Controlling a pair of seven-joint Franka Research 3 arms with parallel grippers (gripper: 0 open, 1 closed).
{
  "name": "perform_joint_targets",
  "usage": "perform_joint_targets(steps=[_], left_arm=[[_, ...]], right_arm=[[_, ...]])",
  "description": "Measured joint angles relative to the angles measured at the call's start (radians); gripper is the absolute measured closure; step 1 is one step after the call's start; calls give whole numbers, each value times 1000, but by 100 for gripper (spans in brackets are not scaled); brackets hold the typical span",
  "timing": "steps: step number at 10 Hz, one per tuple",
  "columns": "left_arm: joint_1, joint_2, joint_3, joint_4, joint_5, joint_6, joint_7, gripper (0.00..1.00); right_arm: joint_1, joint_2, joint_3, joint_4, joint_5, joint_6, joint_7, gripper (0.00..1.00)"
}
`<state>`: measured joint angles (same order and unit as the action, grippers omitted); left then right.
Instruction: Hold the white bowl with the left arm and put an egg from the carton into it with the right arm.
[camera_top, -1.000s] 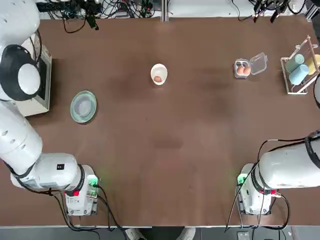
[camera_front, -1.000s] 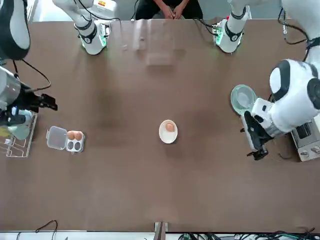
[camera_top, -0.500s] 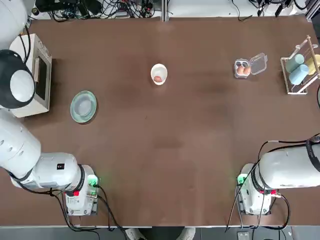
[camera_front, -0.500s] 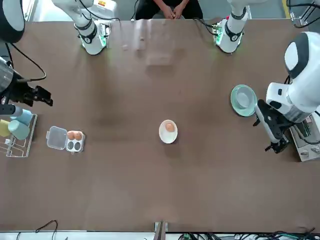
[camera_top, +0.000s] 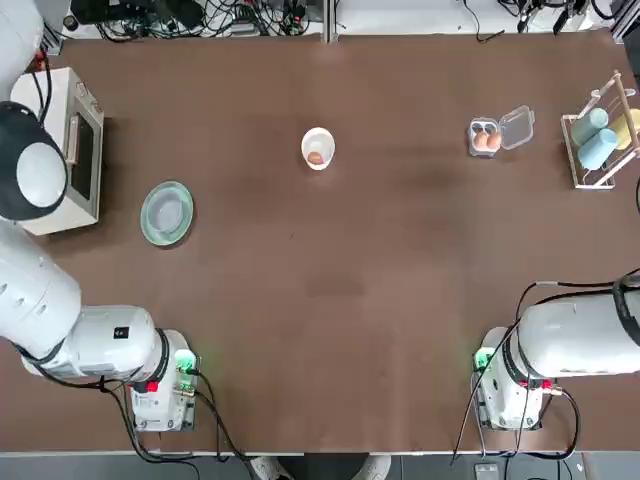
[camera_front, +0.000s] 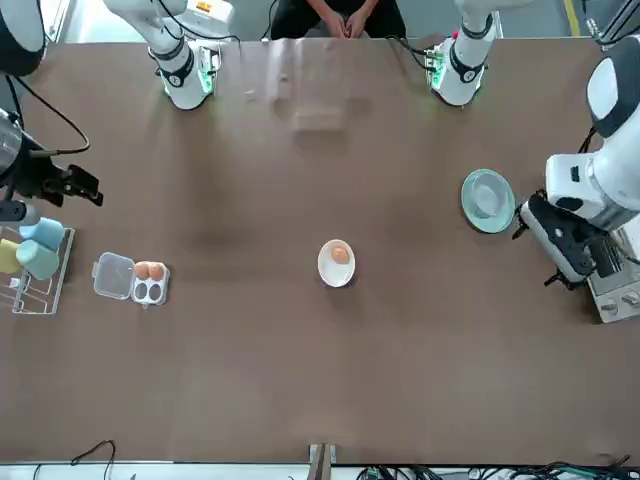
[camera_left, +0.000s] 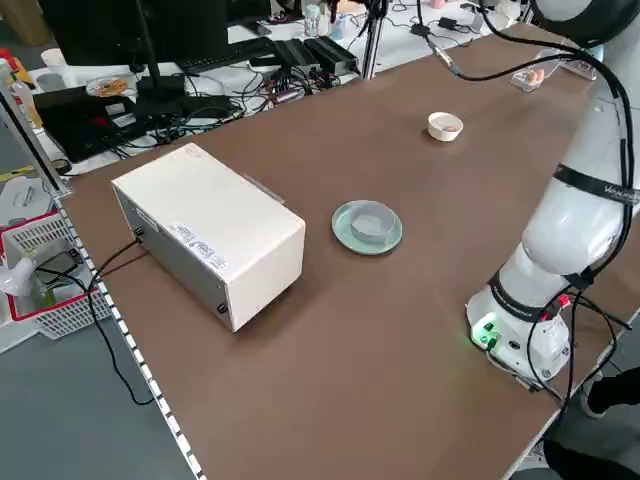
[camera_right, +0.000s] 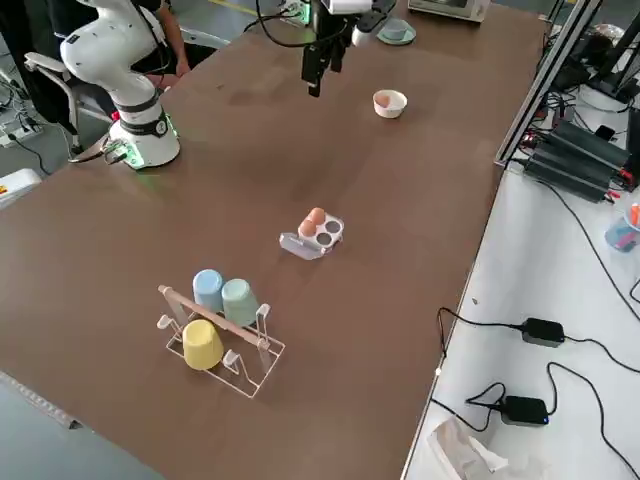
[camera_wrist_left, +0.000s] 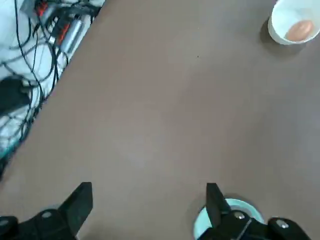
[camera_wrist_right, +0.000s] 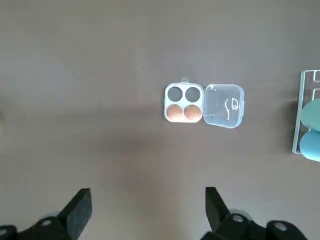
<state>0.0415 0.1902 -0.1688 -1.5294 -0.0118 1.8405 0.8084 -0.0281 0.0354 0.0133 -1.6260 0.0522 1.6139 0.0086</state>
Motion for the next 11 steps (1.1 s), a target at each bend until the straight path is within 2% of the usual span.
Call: perform_joint_targets(steps=[6, 11], left_arm=[[2, -26, -7, 0, 19, -68, -548, 0], [2, -75, -12, 2, 34, -109, -836, 0]], right_arm=[[-1, 0, 3, 0, 0, -12, 0, 0], [-1, -2, 3, 0, 0, -10, 0, 0]])
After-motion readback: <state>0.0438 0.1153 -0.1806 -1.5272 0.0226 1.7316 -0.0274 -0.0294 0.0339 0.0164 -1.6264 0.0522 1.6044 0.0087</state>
